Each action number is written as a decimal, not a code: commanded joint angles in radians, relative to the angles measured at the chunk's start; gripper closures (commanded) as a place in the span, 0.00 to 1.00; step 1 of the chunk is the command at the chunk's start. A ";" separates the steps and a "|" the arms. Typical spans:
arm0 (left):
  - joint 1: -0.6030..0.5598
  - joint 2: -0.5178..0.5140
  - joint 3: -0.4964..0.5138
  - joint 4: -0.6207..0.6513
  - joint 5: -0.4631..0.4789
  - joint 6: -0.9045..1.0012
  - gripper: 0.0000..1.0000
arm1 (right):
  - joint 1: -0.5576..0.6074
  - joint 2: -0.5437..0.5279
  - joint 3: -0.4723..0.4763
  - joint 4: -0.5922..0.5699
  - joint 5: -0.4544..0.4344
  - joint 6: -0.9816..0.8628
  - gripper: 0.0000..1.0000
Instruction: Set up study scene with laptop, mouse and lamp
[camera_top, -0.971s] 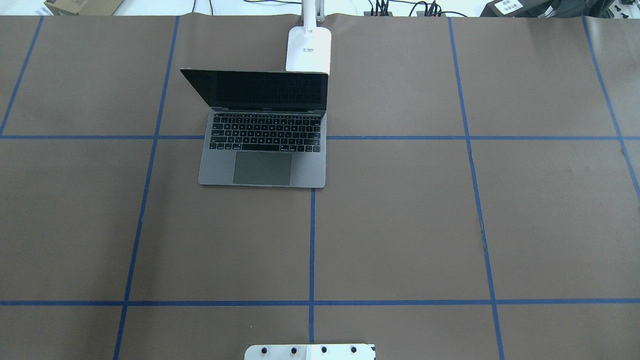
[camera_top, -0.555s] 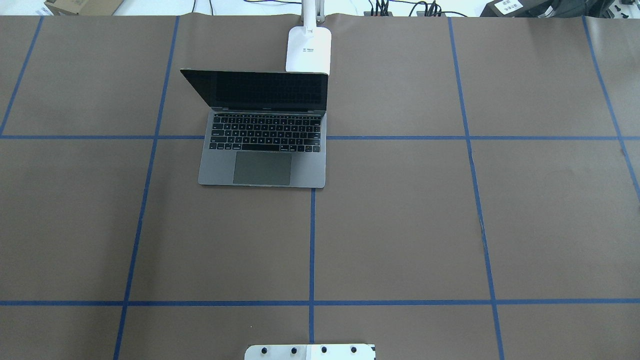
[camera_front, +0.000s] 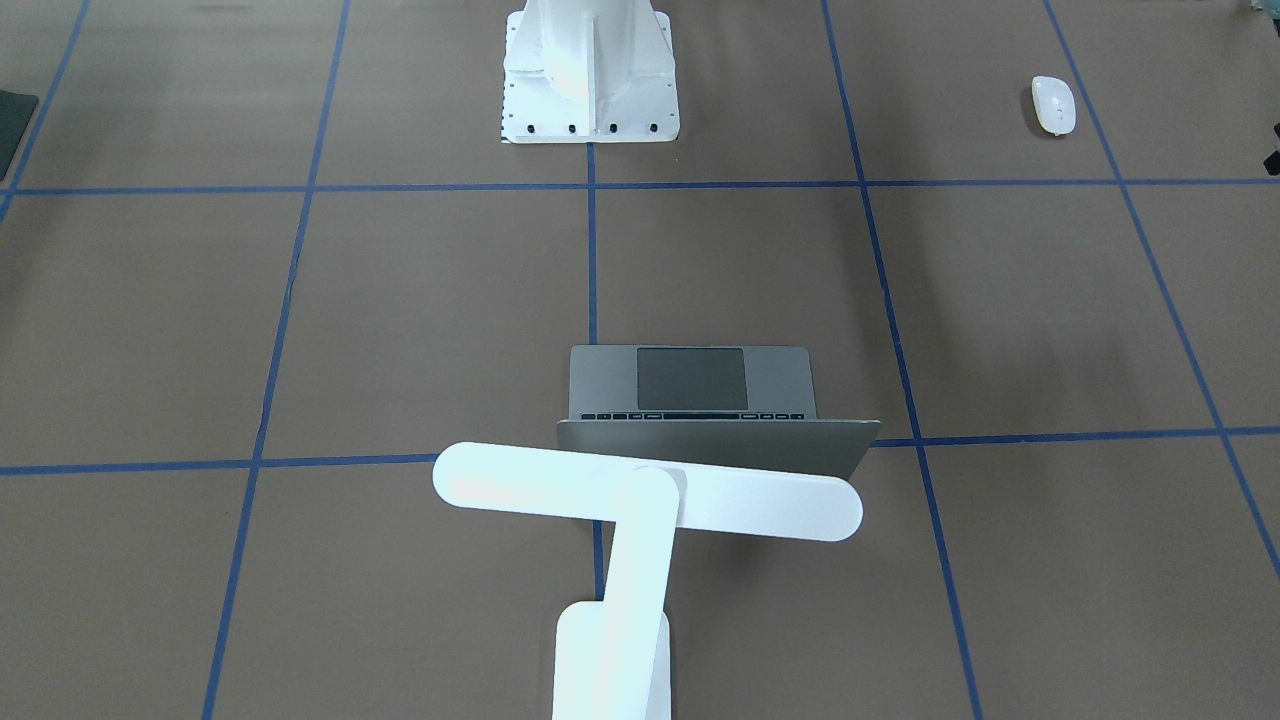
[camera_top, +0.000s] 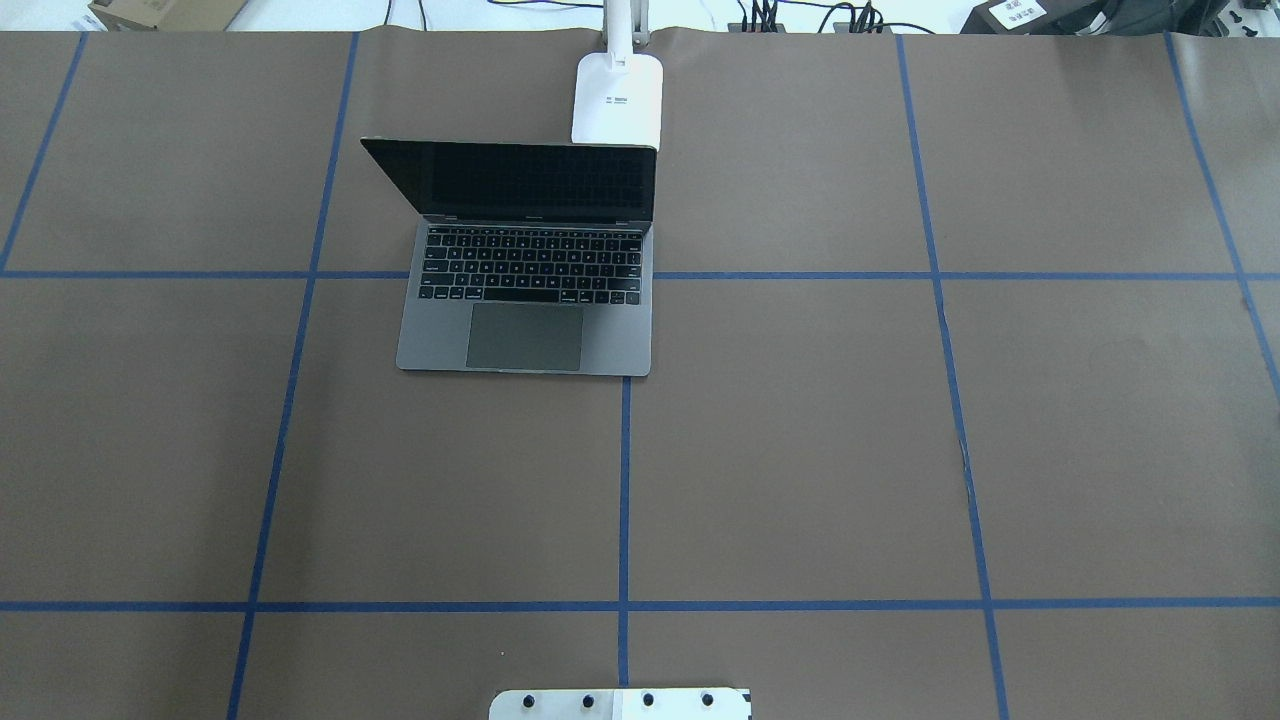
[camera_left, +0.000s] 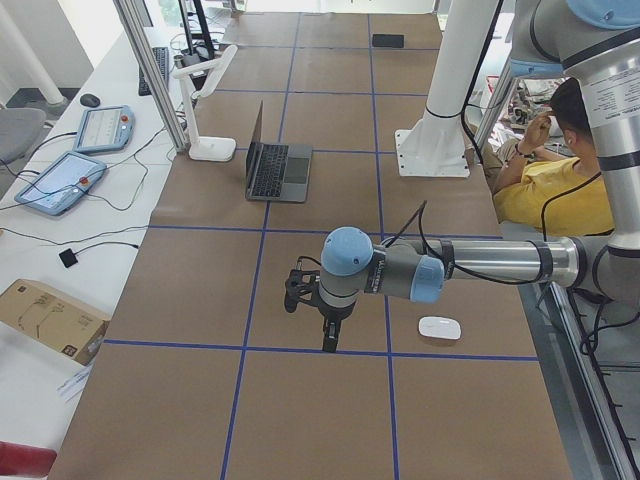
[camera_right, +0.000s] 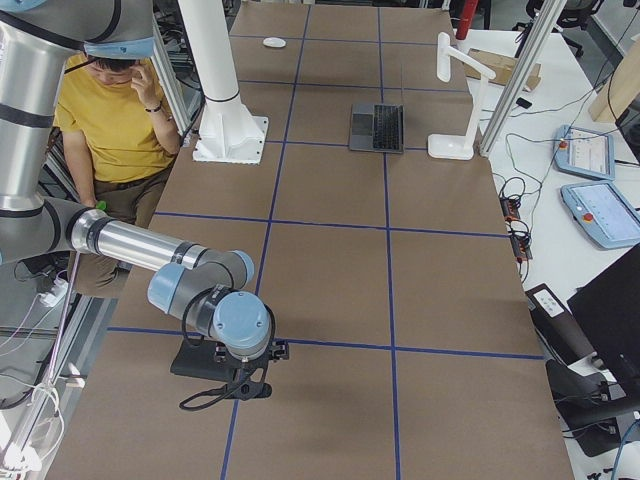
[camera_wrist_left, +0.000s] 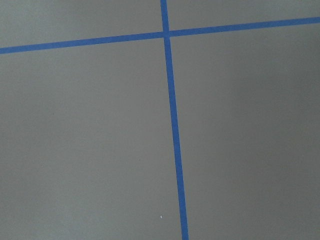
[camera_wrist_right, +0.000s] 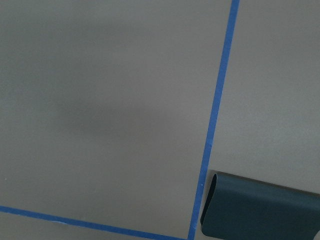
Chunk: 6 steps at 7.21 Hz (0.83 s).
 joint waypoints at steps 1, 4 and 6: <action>0.000 0.000 0.000 0.002 -0.002 0.000 0.00 | -0.170 -0.015 -0.009 -0.006 0.002 0.132 0.02; 0.000 0.006 -0.001 0.000 -0.003 -0.002 0.00 | -0.295 -0.029 -0.076 -0.003 0.008 0.153 0.04; 0.000 0.006 -0.001 0.000 -0.003 -0.002 0.00 | -0.320 -0.040 -0.095 -0.005 0.010 0.148 0.04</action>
